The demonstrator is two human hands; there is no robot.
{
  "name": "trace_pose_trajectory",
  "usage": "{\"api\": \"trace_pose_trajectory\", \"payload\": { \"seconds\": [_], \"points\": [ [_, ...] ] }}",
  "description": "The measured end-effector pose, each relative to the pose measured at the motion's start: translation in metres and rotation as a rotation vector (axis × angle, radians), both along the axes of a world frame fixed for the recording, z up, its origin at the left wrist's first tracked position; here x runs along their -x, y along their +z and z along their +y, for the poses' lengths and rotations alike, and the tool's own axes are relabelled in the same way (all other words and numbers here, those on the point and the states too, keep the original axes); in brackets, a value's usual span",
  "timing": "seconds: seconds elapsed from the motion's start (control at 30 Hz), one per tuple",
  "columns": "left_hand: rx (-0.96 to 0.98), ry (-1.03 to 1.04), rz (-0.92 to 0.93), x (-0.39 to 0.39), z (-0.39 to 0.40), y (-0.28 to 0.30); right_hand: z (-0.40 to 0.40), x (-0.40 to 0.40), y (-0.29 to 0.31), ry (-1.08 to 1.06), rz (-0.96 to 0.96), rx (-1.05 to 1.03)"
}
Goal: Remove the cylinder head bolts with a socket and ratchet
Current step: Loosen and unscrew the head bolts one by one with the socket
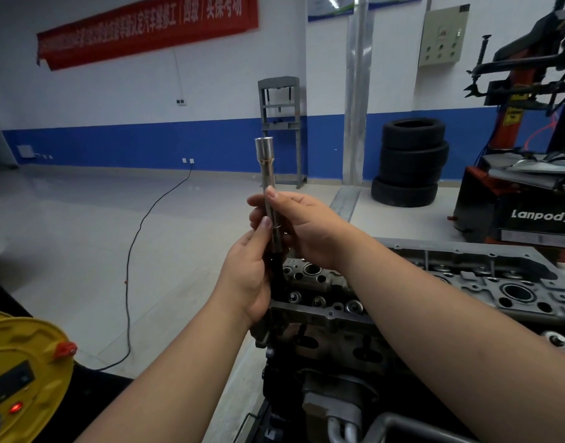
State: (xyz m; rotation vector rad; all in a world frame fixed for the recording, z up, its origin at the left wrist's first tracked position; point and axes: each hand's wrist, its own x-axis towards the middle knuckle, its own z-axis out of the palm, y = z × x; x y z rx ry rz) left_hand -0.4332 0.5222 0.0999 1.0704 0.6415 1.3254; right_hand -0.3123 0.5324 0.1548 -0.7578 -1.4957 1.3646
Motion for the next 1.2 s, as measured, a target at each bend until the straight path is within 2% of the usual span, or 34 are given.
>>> {"api": "trace_pose_trajectory", "payload": {
  "seconds": [0.2, 0.47, 0.67, 0.83, 1.0, 1.2],
  "points": [
    [-0.007, 0.021, -0.092, -0.0017, -0.0012, 0.0009, 0.0026, 0.0037, -0.0039, -0.065, 0.024, -0.067],
    [-0.014, -0.001, 0.03, -0.0011, -0.0002, -0.0007, 0.0006, -0.0021, -0.0005, 0.038, -0.015, -0.001],
    [-0.058, 0.051, 0.013, -0.0023, -0.0025, 0.0, 0.0013, -0.0002, -0.0019, -0.002, -0.01, -0.04],
    [-0.058, 0.033, 0.122, -0.0032, -0.0009, 0.0004, 0.0017, -0.0007, -0.0024, -0.02, 0.015, -0.006],
    [-0.015, 0.043, 0.066, -0.0022, -0.0009, 0.0008, 0.0028, -0.0009, -0.0021, 0.009, 0.001, 0.034],
    [-0.083, 0.092, 0.019, -0.0074, -0.0055, 0.0025, 0.004, 0.0011, -0.0038, -0.021, 0.013, -0.028]
  ]
}}
